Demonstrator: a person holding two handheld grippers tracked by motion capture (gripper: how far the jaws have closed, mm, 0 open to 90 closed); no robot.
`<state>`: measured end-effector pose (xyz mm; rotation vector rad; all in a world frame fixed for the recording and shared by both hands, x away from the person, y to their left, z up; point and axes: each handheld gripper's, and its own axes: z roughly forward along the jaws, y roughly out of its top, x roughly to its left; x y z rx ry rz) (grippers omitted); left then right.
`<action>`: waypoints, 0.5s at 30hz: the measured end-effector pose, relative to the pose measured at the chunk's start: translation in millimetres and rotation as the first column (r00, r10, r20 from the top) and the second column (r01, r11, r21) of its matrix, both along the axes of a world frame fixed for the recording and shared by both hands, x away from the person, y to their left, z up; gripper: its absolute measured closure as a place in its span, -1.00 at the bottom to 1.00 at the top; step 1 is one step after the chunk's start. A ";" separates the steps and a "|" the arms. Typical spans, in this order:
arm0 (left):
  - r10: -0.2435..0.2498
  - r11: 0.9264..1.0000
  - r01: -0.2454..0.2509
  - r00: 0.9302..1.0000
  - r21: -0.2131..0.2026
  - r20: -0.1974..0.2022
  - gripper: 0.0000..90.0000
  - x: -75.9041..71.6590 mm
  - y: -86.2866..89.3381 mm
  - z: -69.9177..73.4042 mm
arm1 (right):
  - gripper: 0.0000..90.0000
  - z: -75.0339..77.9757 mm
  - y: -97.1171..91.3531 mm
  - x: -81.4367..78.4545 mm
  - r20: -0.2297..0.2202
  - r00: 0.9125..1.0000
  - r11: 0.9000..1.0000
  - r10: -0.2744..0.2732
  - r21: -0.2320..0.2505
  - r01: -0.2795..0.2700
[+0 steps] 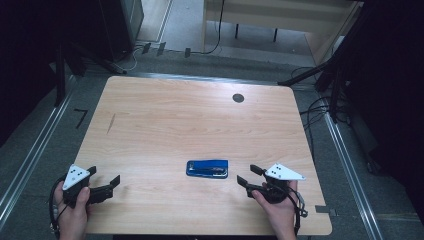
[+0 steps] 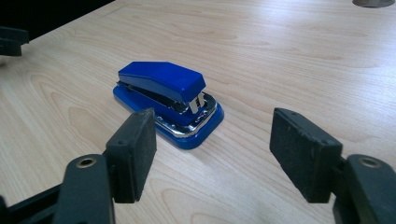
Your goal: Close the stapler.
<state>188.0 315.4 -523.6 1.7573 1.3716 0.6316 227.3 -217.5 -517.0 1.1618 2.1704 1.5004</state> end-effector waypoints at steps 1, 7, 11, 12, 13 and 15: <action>0.000 1.000 0.000 1.000 0.000 0.000 -0.82 0.0 0.0 0.0 | -0.30 0.1 -1.4 -0.4 -0.004 1.000 1.000 0.000 0.002 0.000; 0.001 1.000 -0.001 1.000 0.000 0.001 -0.82 0.0 -0.1 0.0 | -0.35 -0.2 -11.0 -2.2 -0.015 1.000 1.000 -0.023 0.000 0.023; -0.002 1.000 0.002 1.000 0.003 0.000 -0.81 0.1 -0.3 0.0 | -0.36 -1.0 -17.5 -4.0 -0.012 1.000 1.000 -0.029 -0.012 0.029; -0.001 1.000 0.001 1.000 0.003 0.000 -0.81 0.1 -0.3 0.0 | -0.37 -1.2 -19.6 -4.5 -0.010 0.999 0.999 -0.035 -0.016 0.035; -0.002 1.000 0.002 1.000 0.002 0.000 -0.81 0.1 -0.2 -0.1 | -0.38 -1.3 -21.5 -5.2 -0.012 0.999 0.999 -0.042 -0.015 0.042; -0.001 1.000 0.001 1.000 0.002 0.000 -0.81 0.0 -0.2 0.0 | -0.42 -1.4 -25.5 -6.1 -0.013 0.999 0.998 -0.053 -0.018 0.052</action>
